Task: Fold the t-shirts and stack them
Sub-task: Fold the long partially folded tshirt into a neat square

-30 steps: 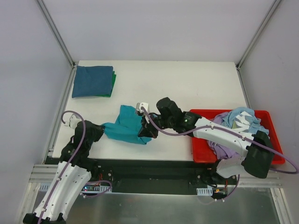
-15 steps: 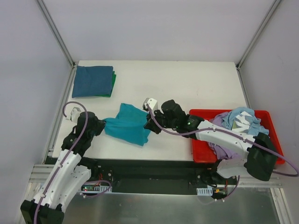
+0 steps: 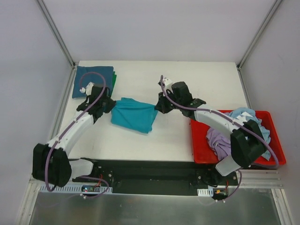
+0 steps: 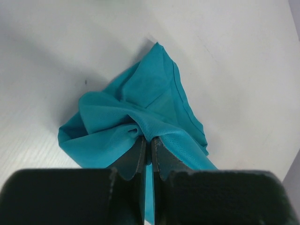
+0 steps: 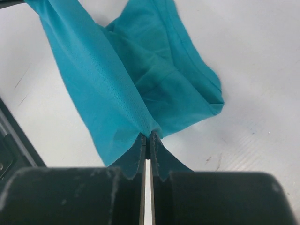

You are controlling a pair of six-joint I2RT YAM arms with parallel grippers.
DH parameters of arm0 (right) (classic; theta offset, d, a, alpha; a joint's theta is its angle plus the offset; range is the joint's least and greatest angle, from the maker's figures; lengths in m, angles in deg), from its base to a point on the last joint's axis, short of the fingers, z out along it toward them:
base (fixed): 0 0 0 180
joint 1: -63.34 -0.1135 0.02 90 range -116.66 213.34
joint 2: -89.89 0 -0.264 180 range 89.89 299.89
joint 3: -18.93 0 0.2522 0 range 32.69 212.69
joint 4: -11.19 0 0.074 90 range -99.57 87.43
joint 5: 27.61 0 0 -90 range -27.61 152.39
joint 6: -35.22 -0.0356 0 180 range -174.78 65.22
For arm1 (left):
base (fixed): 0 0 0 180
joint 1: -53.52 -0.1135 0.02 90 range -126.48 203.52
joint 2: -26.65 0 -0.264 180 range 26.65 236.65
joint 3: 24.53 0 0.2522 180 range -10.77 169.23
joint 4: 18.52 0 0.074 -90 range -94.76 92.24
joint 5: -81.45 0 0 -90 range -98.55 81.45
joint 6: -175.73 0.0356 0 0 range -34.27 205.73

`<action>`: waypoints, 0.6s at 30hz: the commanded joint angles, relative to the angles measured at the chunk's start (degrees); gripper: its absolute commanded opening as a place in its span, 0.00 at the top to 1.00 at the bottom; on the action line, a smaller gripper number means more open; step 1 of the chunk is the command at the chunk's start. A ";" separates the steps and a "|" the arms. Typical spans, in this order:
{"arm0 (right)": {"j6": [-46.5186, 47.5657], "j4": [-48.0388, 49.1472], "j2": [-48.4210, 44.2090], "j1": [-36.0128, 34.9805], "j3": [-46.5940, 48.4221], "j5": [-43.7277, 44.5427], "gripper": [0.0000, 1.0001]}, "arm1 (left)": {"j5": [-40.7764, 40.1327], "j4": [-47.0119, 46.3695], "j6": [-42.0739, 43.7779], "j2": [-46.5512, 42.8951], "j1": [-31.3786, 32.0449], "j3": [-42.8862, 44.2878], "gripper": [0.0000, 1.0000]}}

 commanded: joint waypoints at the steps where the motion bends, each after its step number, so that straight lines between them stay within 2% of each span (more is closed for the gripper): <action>1: -2.13 -0.04 7.13 4.19 5.94 -1.18 0.99 | -3.20 -1.77 5.41 10.64 -1.07 7.94 1.00; 5: -5.11 -0.03 14.34 7.01 10.78 0.67 0.99 | -0.03 -1.68 6.91 21.71 -2.04 14.79 0.97; 8: -8.19 -0.03 19.08 8.77 13.51 -1.09 0.99 | 6.37 -1.16 8.76 29.80 -3.62 20.33 0.97; 13: -8.46 -0.30 23.66 9.47 15.09 -0.65 0.99 | 9.64 -0.81 9.20 36.94 -4.33 24.04 0.96; 15: -8.64 -0.65 25.16 10.00 16.23 -1.35 0.95 | 10.26 -0.80 9.64 38.00 -4.33 24.65 0.90; 18: -8.38 -2.14 26.83 10.18 18.86 0.13 0.90 | 10.87 -0.72 10.78 38.70 -4.33 25.35 0.64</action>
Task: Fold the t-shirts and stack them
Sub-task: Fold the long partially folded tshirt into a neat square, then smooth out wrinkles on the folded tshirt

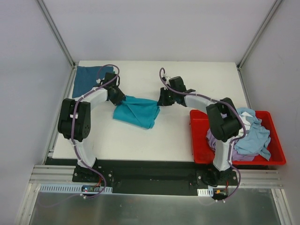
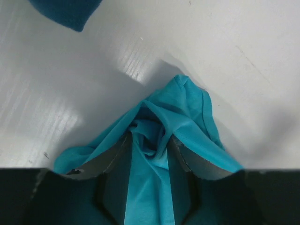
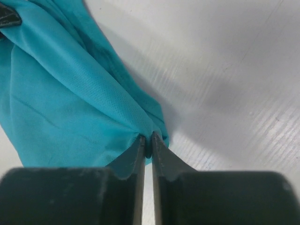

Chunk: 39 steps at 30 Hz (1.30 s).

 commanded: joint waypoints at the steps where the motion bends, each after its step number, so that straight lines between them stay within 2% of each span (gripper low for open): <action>1: -0.11 -2.01 1.11 1.11 5.23 2.71 0.81 | 1.77 1.03 3.15 -0.14 -1.20 3.35 0.52; 2: -0.02 -2.97 0.67 1.20 6.19 3.42 0.64 | 2.83 1.03 4.03 -0.66 -1.20 3.78 0.42; 3: 0.50 -3.94 0.15 1.20 6.73 3.69 0.52 | 3.89 1.03 5.08 -1.27 -1.20 4.48 0.35; 4: 0.68 -4.47 -0.99 1.11 7.17 3.78 0.43 | 5.12 1.03 6.13 -2.15 -1.12 5.27 0.30; 5: 0.94 -4.65 -2.39 1.02 7.08 3.87 0.35 | 6.78 1.03 7.28 -3.20 -1.11 5.98 0.20; 6: 1.03 -4.83 -4.15 1.02 6.74 4.04 0.30 | 7.23 1.03 8.24 -4.78 -0.94 6.25 0.01; 9: 1.12 -4.92 -10.12 0.06 3.93 5.53 0.13 | 8.11 1.03 10.36 -10.57 -0.33 4.41 0.01; 10: 0.95 -4.92 -12.14 -0.82 2.79 5.28 0.04 | 7.94 1.03 10.71 -12.34 0.02 3.27 0.01; 15: -3.17 -2.55 -16.56 -6.53 -1.61 -2.88 0.04 | 13.11 0.94 11.86 -18.68 1.34 -3.06 0.01; 17: -5.29 -0.62 -14.64 -8.55 -1.18 -6.14 0.04 | 14.35 0.68 11.25 -19.12 1.78 -5.69 0.01; 20: -7.49 -0.52 -9.63 -9.53 2.41 -6.51 0.04 | 14.09 -0.63 10.63 -17.81 1.87 -8.25 0.01; 26: -10.13 -0.52 2.49 -6.46 9.01 -3.87 0.04 | 16.54 -2.13 9.31 -9.99 1.79 -8.07 0.01; 31: -9.26 -3.15 9.89 -3.03 13.85 1.31 0.04 | 18.84 -4.59 8.26 -5.94 1.79 -12.64 0.01; 35: -8.37 -5.70 10.51 -2.67 12.45 5.35 0.04 | 20.68 -6.96 6.50 -6.46 2.05 -18.26 0.01; 39: -7.15 -6.84 8.50 -2.50 10.16 8.52 0.04 | 19.28 -7.32 6.32 -12.25 3.36 -25.45 0.01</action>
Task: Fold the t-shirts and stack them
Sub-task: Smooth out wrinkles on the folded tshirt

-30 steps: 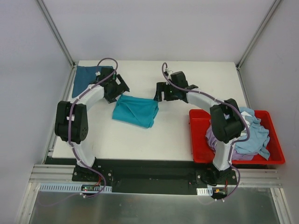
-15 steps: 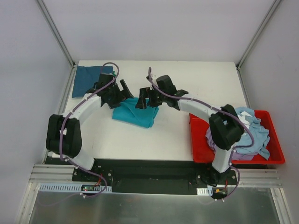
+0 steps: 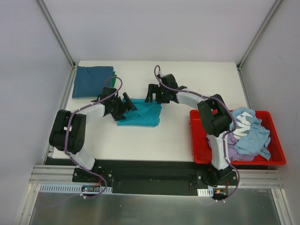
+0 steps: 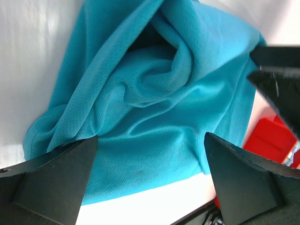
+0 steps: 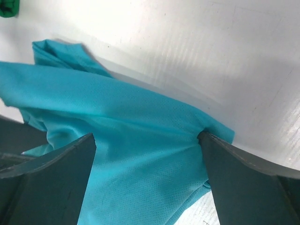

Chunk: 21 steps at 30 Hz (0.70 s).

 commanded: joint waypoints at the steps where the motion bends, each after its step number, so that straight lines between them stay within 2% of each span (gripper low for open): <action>1: 2.34 -4.94 -2.41 -0.03 -2.10 6.16 0.04 | -1.05 2.93 -1.02 -5.37 2.16 -9.60 0.01; 6: 5.77 -5.56 -12.68 -0.99 -7.28 4.85 0.04 | -0.88 3.90 -2.17 -14.95 6.99 -15.94 0.01; 11: 7.36 -6.44 -25.68 -3.01 -13.52 6.95 0.04 | -2.89 7.32 -2.61 -24.71 9.64 -17.36 0.01; 16: 2.28 -7.41 -36.33 -4.77 -23.53 5.20 0.04 | -2.55 8.12 -2.78 -31.40 9.90 -16.21 0.01; 21: -5.64 -5.14 -41.18 -8.01 -33.29 2.74 0.04 | -1.85 8.03 -1.55 -31.24 11.04 -15.77 0.01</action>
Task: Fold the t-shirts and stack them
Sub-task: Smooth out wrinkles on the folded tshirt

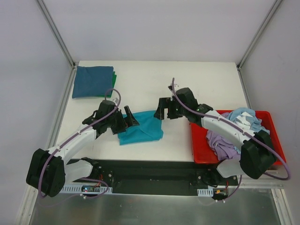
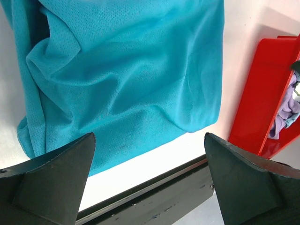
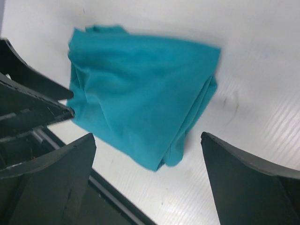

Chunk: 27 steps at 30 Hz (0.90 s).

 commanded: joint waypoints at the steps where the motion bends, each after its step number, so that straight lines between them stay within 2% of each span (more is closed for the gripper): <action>1: -7.66 1.16 -0.88 -3.34 -7.49 -3.31 0.03 | 1.21 1.39 0.74 1.61 1.40 1.45 0.01; 5: -9.34 3.63 1.66 -6.25 -8.90 -6.66 0.01 | 2.72 0.33 1.36 5.22 3.34 1.28 0.01; 9: -10.48 5.30 3.78 -6.69 -9.17 -7.63 0.10 | -0.53 0.33 1.18 7.16 3.34 0.31 0.01; 15: -9.95 5.92 4.48 -7.92 -9.78 -8.33 0.17 | -0.62 0.33 1.10 9.80 3.34 -0.57 0.01; 18: -9.60 5.83 5.88 -7.92 -9.70 -7.98 0.24 | -0.53 0.33 1.01 10.06 3.34 -0.66 0.01; 21: -9.08 5.66 7.03 -7.92 -9.35 -7.98 0.37 | -1.41 0.42 0.92 9.45 3.34 -1.10 0.01; 27: -8.99 3.46 5.63 -7.83 -9.34 -5.09 0.76 | -4.92 1.47 0.66 9.10 3.25 -1.45 0.01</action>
